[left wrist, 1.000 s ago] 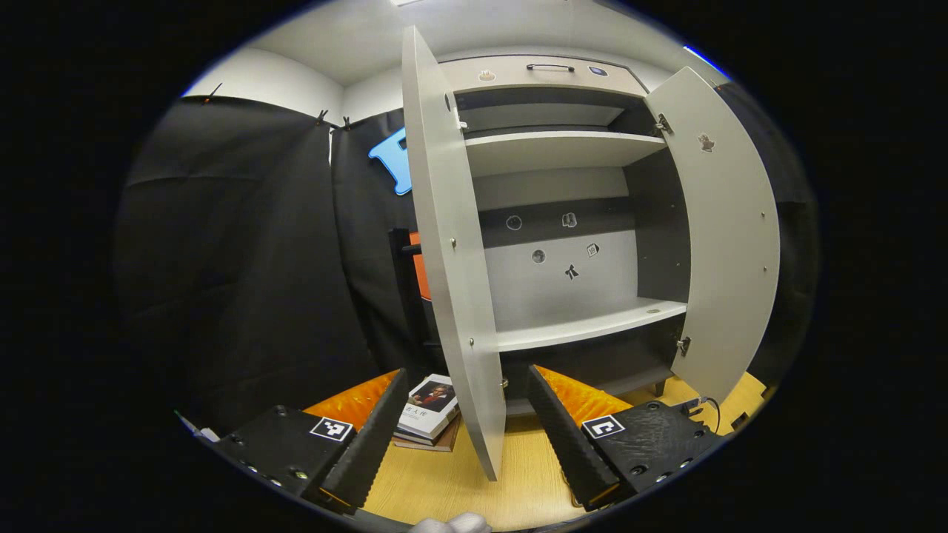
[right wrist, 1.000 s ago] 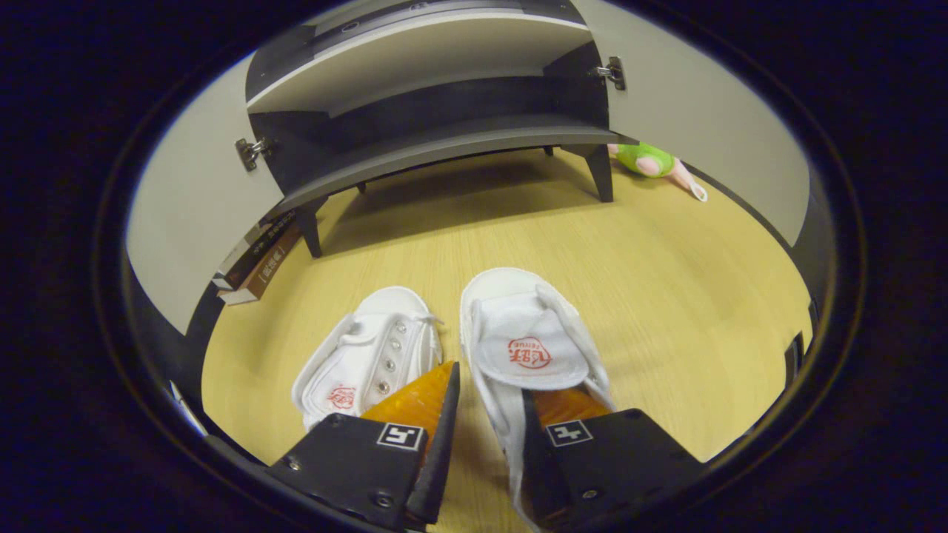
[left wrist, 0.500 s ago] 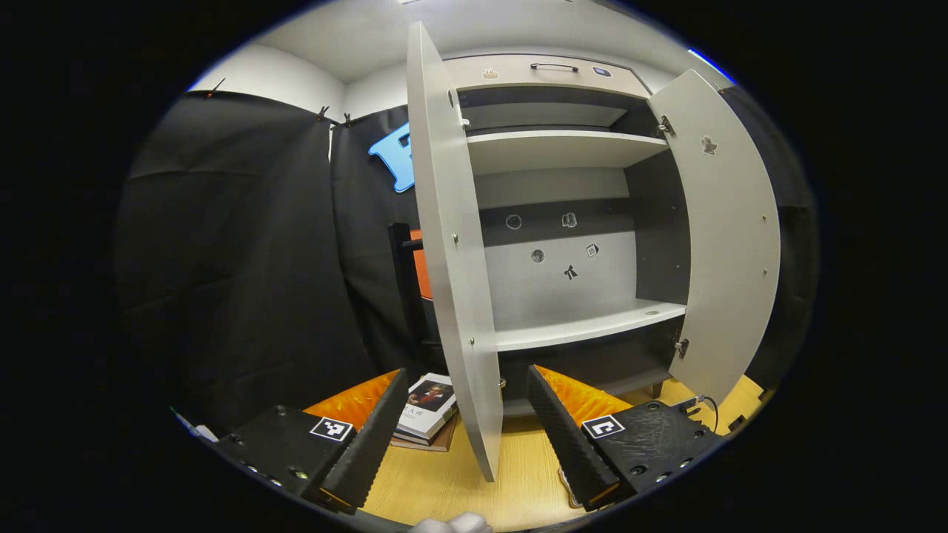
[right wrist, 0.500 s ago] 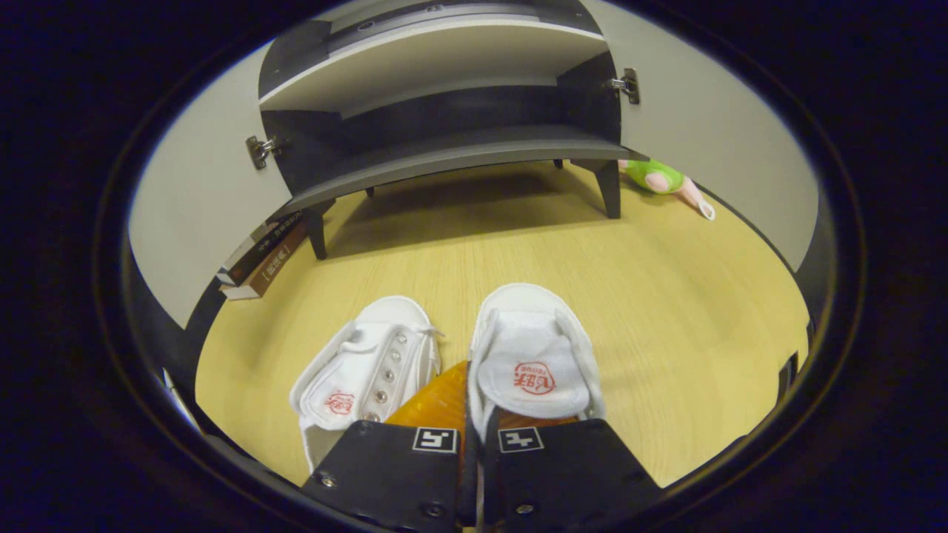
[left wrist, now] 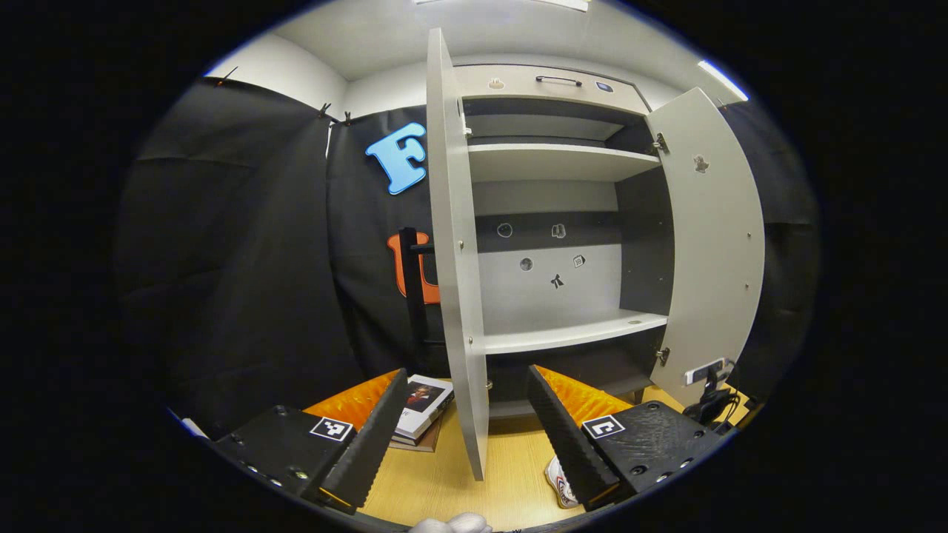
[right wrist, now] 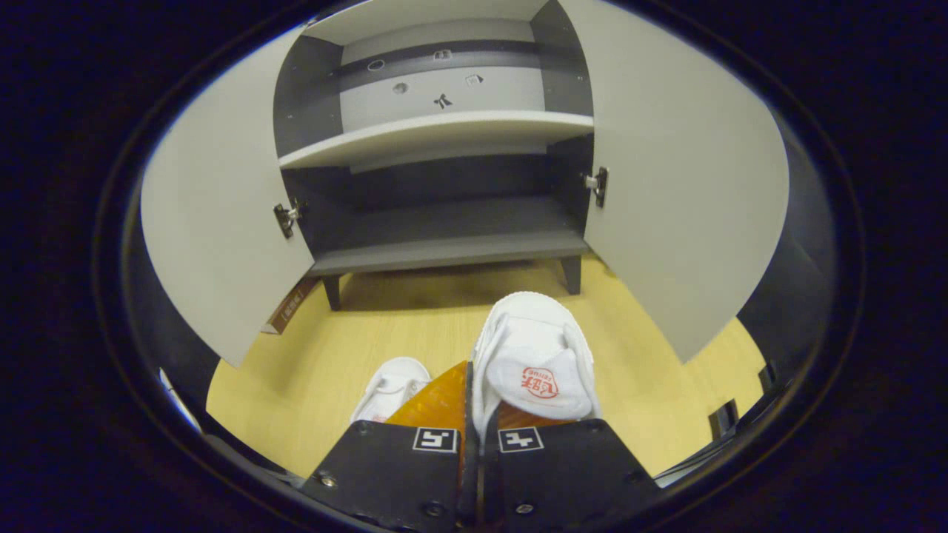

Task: Grab one shoe with the right hand and put it into the shoe cabinet, grab the other shoe with the left hand and put it into the shoe cabinet; then close the right door with the right hand and the left door with the left hand.

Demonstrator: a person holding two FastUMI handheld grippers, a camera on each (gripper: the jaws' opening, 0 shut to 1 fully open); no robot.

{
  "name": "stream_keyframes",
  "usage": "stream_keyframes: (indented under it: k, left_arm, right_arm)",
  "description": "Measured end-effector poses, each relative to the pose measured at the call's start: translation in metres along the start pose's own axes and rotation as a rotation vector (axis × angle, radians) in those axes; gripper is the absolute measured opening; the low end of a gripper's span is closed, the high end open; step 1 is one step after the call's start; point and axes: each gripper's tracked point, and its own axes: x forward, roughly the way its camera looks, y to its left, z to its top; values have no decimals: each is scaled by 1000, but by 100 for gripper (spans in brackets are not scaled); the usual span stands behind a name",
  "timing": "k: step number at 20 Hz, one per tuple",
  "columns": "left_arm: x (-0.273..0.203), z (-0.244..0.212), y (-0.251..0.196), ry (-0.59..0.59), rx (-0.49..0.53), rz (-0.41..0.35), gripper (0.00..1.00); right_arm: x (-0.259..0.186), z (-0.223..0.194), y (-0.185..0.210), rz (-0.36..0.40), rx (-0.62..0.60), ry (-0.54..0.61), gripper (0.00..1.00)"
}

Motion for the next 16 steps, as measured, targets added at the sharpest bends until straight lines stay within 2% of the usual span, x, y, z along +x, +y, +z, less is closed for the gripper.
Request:
stream_keyframes:
  k: [2,6,7,9,12,16]
  left_arm:
    - [-2,-2,1,-4,-9,-11,96]
    - [-5,-1,-2,-8,-14,-26,96]
    - [-5,-2,-2,-8,-11,-22,100]
    - [-5,-1,-5,-8,-18,-17,96]
    - [-3,2,-13,-10,-19,0,96]
    - [3,12,-26,-9,-30,40,97]
  right_arm:
    - [-20,39,4,-2,-22,-62,5]
    - [-55,124,15,8,-76,-189,7]
    - [-61,145,18,10,-97,-222,7]
    - [-65,189,21,5,-148,-291,7]
    - [-62,251,24,2,-196,-369,7]
    - [-25,313,25,24,-229,-382,7]
